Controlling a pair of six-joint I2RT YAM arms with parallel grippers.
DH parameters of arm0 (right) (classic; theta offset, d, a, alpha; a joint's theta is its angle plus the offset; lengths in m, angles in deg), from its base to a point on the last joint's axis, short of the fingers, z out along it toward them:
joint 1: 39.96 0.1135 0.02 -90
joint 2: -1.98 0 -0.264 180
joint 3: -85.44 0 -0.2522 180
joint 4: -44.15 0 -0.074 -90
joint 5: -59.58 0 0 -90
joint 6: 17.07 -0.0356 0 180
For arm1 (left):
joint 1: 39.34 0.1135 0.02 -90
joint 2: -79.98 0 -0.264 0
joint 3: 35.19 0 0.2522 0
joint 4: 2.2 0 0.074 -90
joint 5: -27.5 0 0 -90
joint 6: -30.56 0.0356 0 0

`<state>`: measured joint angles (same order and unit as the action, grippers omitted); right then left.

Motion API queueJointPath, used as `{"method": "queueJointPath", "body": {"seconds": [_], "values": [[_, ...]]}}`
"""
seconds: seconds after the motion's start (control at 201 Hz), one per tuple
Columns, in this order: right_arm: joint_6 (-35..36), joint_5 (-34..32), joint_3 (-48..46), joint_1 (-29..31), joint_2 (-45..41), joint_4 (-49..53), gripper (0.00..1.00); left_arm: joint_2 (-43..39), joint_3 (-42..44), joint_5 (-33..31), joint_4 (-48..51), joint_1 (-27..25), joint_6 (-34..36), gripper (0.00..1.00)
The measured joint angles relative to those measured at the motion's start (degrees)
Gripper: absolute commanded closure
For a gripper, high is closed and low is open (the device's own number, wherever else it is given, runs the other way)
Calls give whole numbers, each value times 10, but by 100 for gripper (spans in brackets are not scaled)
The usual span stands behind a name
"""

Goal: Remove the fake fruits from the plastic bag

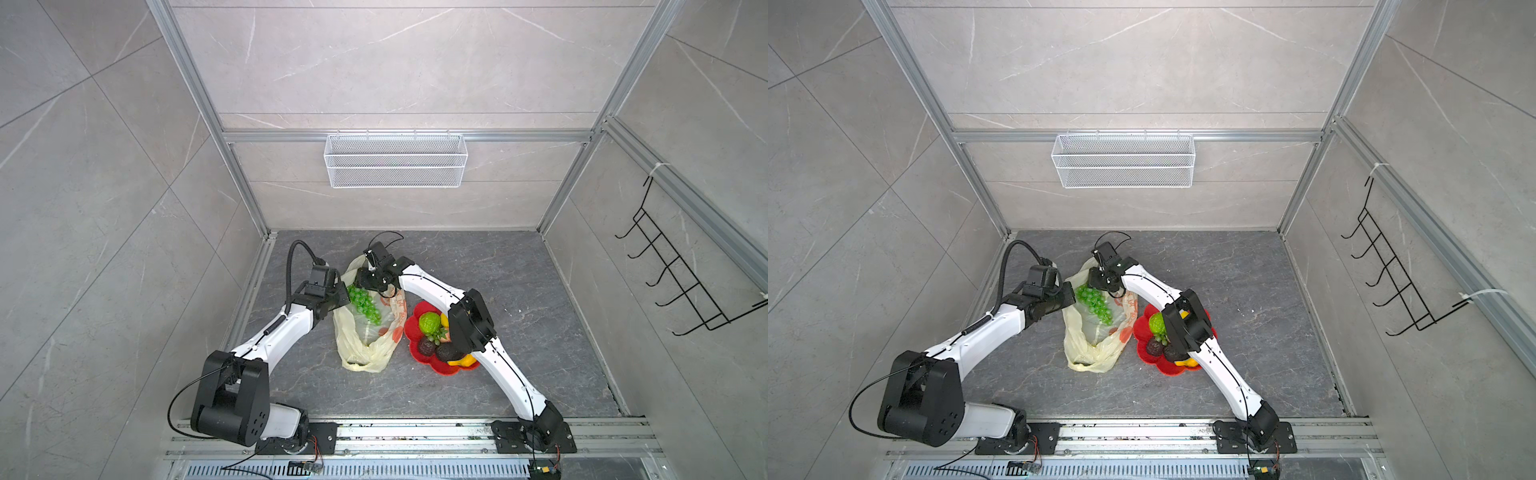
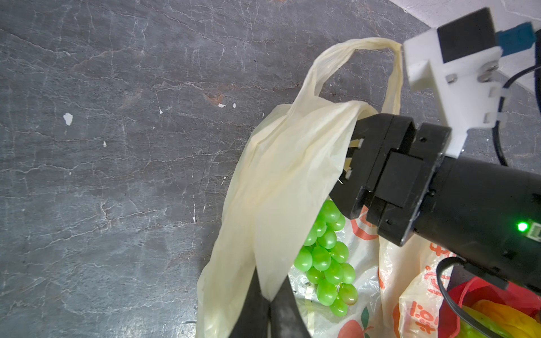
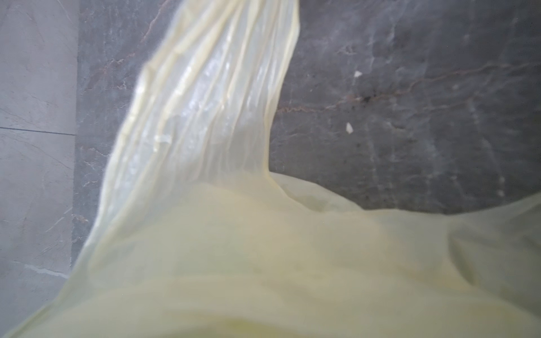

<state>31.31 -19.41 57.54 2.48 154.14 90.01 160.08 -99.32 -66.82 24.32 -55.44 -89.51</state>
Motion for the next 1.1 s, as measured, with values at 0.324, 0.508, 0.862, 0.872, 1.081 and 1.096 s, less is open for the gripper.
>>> {"method": "queueJointPath", "body": {"seconds": [0.324, 0.508, 0.862, 0.872, 1.081, 1.096], "values": [[-19, 39, -23, -1, 0, -35, 64, 0, 0, 0, 0, 0, 0, 100], [-30, 60, -33, -1, 0, -57, 81, 0, 0, -1, 0, 0, 0, 100], [-47, 73, -126, -1, -43, -98, 100, 5, 16, -2, 2, 27, -13, 100], [-48, 72, -131, -1, -46, -100, 100, 6, 16, -2, 2, 28, -13, 100], [-52, 63, -231, -1, -127, -138, 100, 31, 16, -5, 2, 31, -13, 100], [-52, 62, -236, -1, -131, -141, 100, 33, 16, -5, 2, 31, -13, 100]]}}
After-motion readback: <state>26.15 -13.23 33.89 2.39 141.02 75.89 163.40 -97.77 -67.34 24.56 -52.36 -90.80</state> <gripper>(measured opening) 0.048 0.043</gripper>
